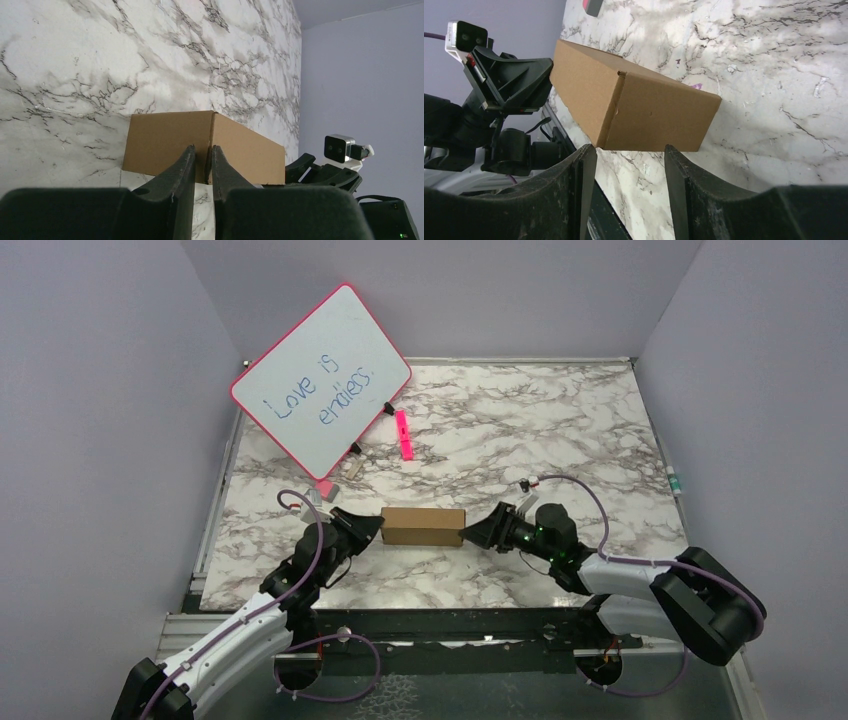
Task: Fold the paper box
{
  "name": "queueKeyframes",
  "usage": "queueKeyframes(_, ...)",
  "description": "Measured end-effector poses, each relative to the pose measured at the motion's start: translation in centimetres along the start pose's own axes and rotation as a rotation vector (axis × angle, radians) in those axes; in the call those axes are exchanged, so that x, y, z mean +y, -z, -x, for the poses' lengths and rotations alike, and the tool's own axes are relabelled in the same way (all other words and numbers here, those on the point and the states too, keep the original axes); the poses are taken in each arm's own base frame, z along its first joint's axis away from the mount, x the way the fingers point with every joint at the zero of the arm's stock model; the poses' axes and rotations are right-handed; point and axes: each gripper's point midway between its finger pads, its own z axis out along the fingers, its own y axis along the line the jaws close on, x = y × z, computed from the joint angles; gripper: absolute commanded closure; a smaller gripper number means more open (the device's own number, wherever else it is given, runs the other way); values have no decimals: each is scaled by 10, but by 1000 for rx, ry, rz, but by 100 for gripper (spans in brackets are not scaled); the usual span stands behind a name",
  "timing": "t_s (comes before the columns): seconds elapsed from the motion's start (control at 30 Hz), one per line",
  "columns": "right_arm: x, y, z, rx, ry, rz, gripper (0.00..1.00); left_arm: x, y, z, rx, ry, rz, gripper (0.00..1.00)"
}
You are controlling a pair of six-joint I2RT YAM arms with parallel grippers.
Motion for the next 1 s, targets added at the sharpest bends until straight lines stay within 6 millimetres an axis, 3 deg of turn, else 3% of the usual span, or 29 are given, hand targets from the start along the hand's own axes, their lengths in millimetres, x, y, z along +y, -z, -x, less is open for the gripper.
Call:
queueKeyframes(0.67, -11, 0, 13, -21, -88, -18, 46, 0, 0, 0, 2, -9, 4, 88)
queueKeyframes(1.0, -9, 1, 17, 7, -9, -59, 29, 4, 2, 4, 16, -121, 69, 52)
